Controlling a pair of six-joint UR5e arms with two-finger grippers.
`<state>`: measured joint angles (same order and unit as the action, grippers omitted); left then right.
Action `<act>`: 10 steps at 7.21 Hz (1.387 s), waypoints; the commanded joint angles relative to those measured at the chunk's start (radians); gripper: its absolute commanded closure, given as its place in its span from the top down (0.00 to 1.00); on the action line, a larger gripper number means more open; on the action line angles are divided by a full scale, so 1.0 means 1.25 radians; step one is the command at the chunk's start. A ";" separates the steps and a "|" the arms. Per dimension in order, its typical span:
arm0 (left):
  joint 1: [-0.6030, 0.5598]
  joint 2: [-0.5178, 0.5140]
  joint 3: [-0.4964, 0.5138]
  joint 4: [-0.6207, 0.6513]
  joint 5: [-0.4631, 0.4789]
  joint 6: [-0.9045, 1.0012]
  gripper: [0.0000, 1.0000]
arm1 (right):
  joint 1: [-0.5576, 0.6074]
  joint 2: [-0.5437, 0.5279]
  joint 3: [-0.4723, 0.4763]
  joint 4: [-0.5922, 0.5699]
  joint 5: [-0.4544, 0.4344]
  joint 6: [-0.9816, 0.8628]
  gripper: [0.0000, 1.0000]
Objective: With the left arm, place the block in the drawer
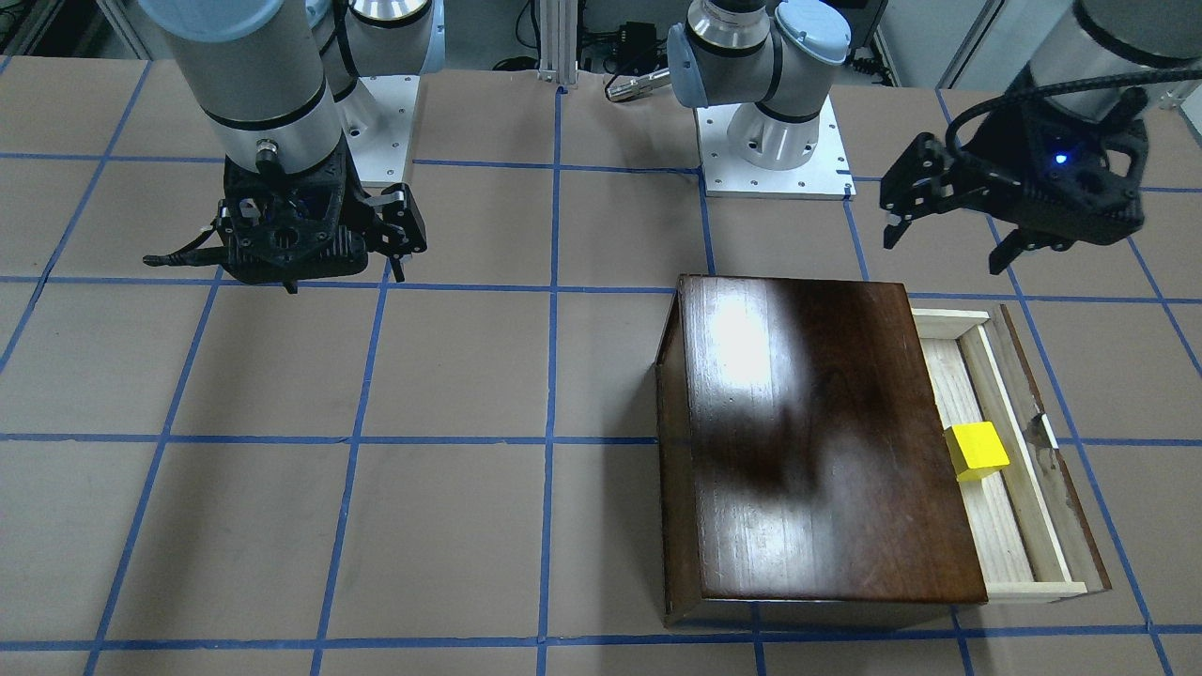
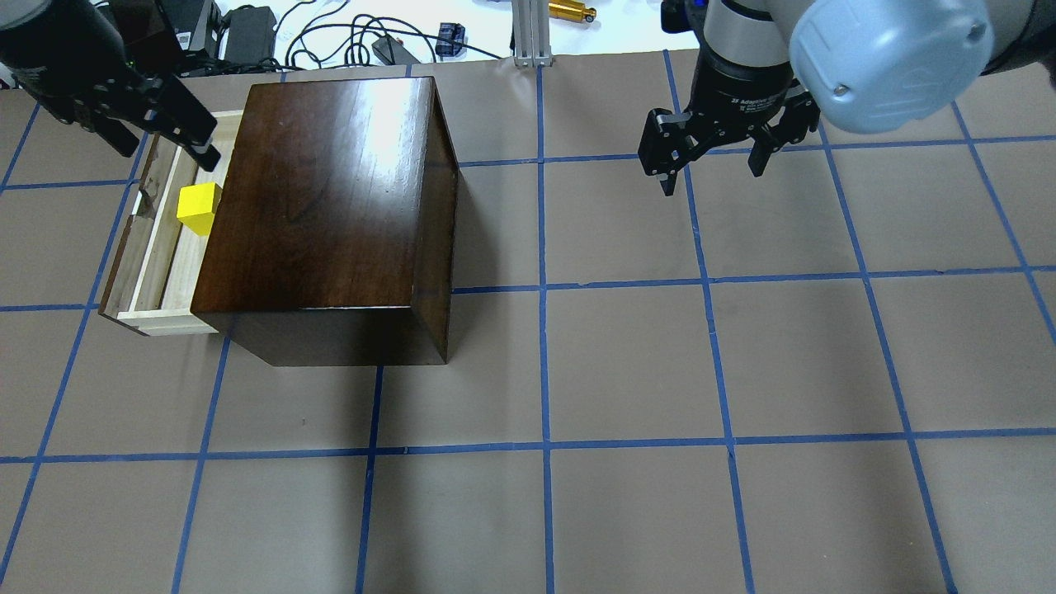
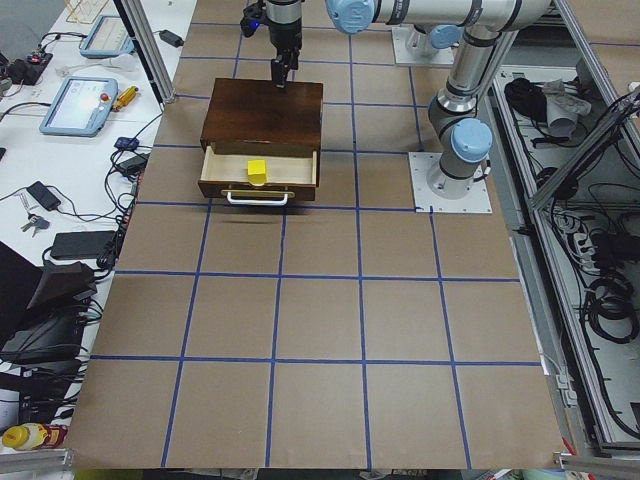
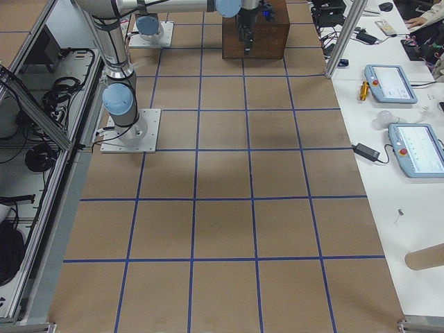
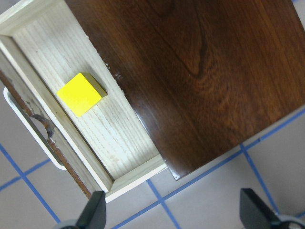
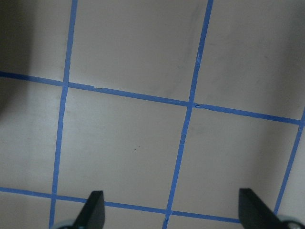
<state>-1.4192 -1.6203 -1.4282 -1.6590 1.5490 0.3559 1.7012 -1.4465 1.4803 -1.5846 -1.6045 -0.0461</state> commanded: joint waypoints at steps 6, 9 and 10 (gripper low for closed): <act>-0.132 -0.012 -0.053 0.094 0.070 -0.267 1.00 | 0.000 0.000 0.000 0.000 0.000 0.000 1.00; -0.129 -0.008 -0.053 0.095 0.012 -0.269 1.00 | 0.000 0.000 0.000 0.000 0.000 0.000 1.00; -0.129 -0.008 -0.053 0.095 0.014 -0.266 1.00 | 0.000 0.000 0.000 0.000 0.000 0.000 1.00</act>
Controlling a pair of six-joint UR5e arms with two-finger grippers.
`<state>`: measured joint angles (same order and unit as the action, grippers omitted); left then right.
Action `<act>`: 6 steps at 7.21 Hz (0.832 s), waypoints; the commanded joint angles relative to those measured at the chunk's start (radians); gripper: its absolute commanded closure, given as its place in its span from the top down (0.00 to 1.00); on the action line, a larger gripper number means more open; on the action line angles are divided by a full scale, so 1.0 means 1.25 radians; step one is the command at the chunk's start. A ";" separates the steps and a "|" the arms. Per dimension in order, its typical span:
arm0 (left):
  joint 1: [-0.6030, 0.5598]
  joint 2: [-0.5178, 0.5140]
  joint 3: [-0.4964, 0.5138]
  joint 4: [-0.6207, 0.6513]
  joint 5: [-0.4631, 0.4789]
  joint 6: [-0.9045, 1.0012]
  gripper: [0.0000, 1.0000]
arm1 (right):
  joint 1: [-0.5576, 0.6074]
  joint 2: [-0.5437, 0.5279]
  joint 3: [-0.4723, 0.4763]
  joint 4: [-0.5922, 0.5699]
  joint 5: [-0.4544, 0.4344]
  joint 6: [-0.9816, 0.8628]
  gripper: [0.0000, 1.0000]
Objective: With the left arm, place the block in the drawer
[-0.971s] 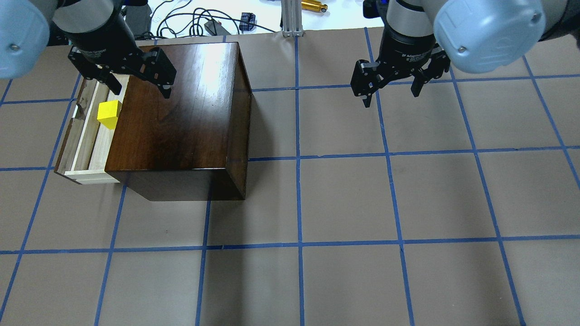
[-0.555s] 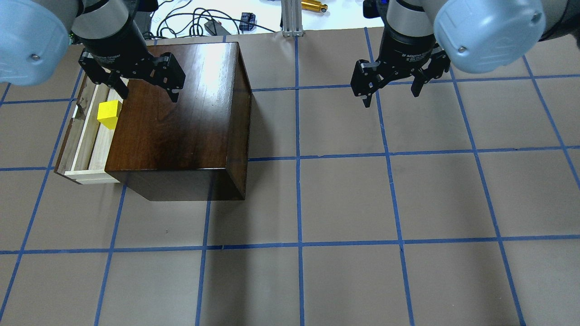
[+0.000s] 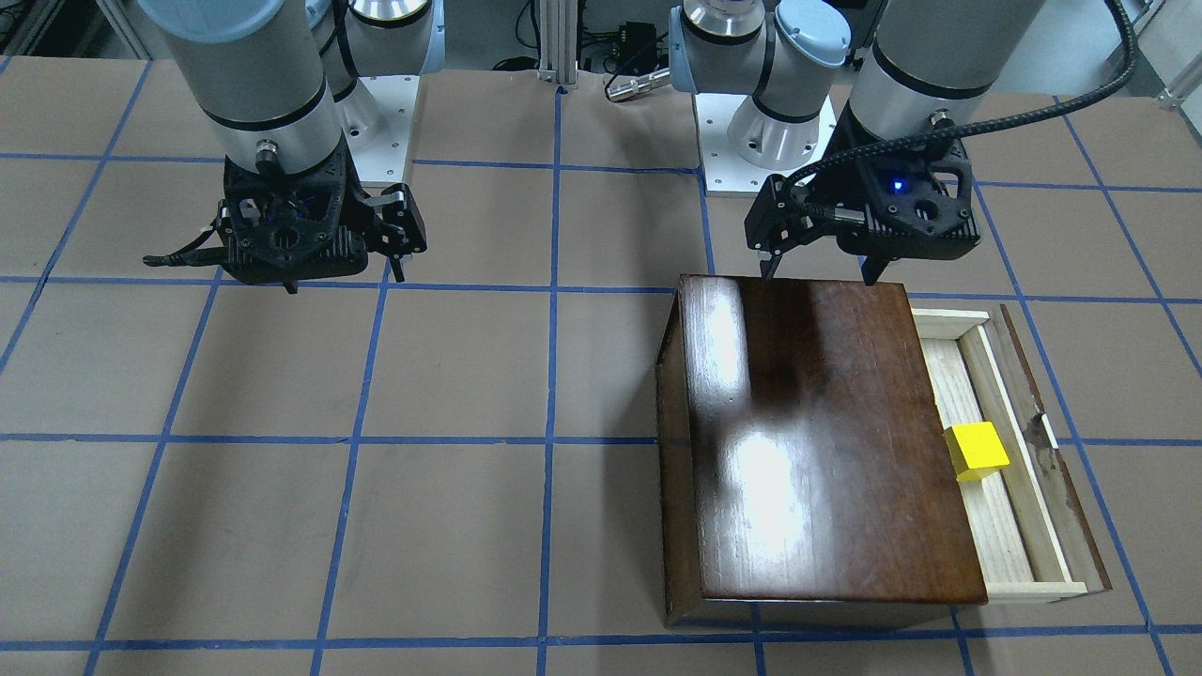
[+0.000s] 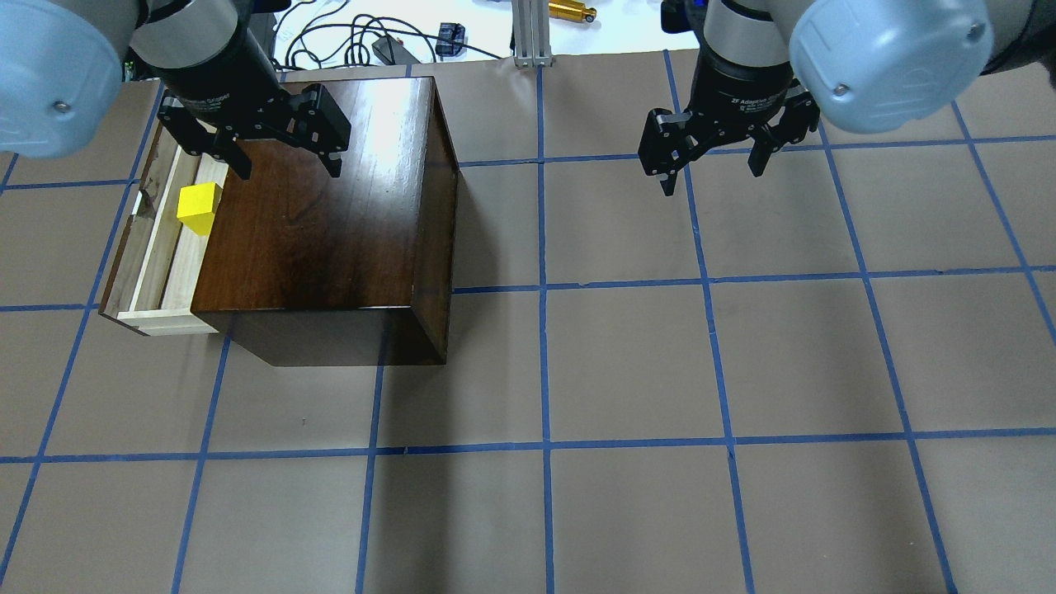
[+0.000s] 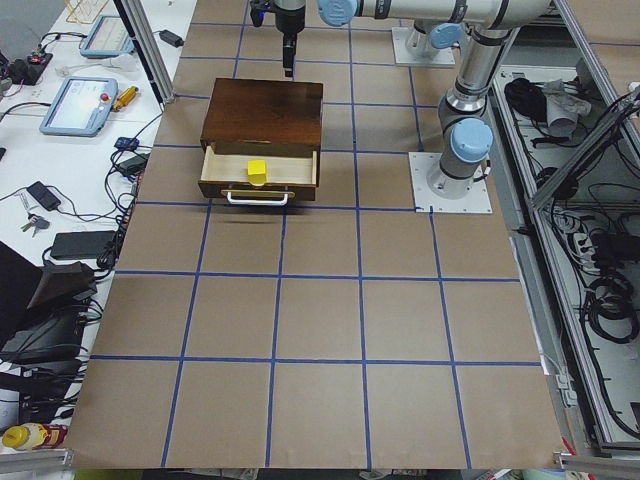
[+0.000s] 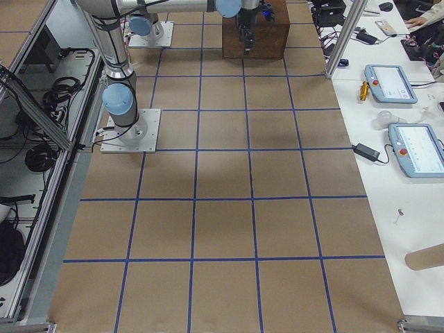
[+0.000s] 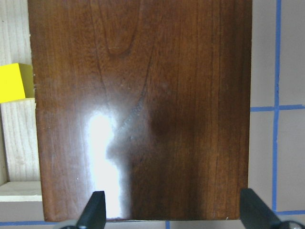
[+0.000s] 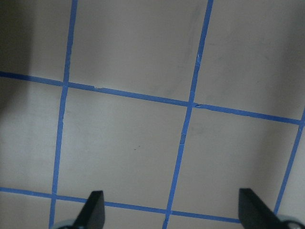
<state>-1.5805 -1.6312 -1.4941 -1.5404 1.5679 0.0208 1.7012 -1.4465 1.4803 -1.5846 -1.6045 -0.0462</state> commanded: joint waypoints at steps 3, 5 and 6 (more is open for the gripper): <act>0.000 0.002 0.000 0.001 -0.001 0.004 1.00 | 0.000 0.000 0.000 0.000 0.000 0.000 1.00; 0.000 0.002 -0.001 0.005 -0.001 0.007 1.00 | 0.000 0.000 0.000 0.001 0.000 0.000 1.00; 0.002 0.002 0.000 0.005 -0.001 0.008 1.00 | 0.000 0.000 0.000 0.000 0.000 0.000 1.00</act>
